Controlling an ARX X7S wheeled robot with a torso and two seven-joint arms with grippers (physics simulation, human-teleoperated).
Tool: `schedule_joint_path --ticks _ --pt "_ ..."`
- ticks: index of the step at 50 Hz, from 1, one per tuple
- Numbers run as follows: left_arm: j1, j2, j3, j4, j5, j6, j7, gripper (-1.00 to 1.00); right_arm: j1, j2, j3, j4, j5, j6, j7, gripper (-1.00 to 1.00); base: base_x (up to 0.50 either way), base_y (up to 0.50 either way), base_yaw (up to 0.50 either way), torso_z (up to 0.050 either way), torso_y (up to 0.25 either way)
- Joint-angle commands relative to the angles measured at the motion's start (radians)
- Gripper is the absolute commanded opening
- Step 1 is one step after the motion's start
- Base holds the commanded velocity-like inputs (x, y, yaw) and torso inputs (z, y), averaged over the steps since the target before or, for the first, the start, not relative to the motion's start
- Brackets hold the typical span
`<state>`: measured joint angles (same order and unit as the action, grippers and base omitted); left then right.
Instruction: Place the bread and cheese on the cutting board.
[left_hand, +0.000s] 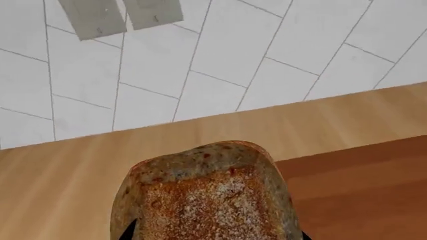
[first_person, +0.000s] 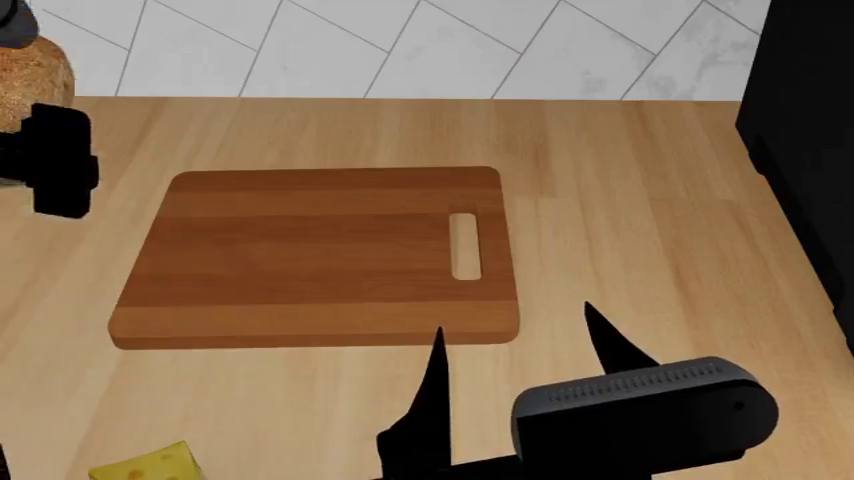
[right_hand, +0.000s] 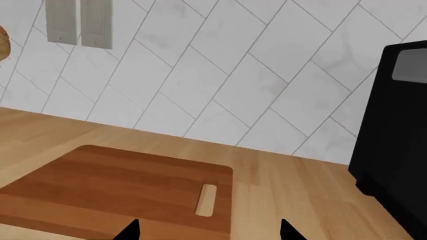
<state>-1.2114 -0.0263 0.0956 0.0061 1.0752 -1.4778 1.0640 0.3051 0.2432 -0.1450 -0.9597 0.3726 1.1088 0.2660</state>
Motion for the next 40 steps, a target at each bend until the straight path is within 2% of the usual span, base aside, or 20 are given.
schedule_joint_path --ticks 1,6,16,20,26,30,40 --pt "-0.229 0.025 0.036 -0.398 -0.741 0.179 -0.478 -1.00 0.008 -0.017 0.032 0.014 0.003 -0.010 -0.010 1.00 0.00 0.00 0.00 0.000 0.000" --pt "-0.323 0.024 0.102 -0.721 -0.964 0.407 -0.624 -1.00 0.005 -0.014 0.023 0.022 0.003 -0.018 -0.007 1.00 0.00 0.00 0.00 0.000 0.000" --pt "-0.364 0.025 0.410 -1.023 -1.359 0.597 -0.744 -1.00 0.003 -0.008 0.029 0.018 0.013 -0.019 -0.003 1.00 0.00 0.00 0.00 0.000 0.000" --pt "-0.320 0.016 0.458 -0.971 -1.417 0.555 -0.764 -1.00 0.001 -0.005 0.032 0.019 0.016 -0.022 -0.002 1.00 0.00 0.00 0.00 0.000 0.000" --pt "-0.299 0.005 0.448 -0.965 -1.446 0.457 -0.818 -1.00 0.001 -0.002 0.032 0.018 0.022 -0.022 0.001 1.00 0.00 0.00 0.00 0.000 0.000" --pt "-0.300 -0.005 0.457 -0.968 -1.446 0.443 -0.829 -1.00 0.005 -0.002 0.031 0.015 0.027 -0.015 0.006 1.00 0.00 0.00 0.00 0.000 0.000" --pt "-0.202 -0.102 0.424 -0.674 -1.496 0.253 -0.910 -1.00 -0.002 0.000 0.019 0.025 0.030 -0.029 0.009 1.00 0.00 0.00 0.00 0.000 0.000"
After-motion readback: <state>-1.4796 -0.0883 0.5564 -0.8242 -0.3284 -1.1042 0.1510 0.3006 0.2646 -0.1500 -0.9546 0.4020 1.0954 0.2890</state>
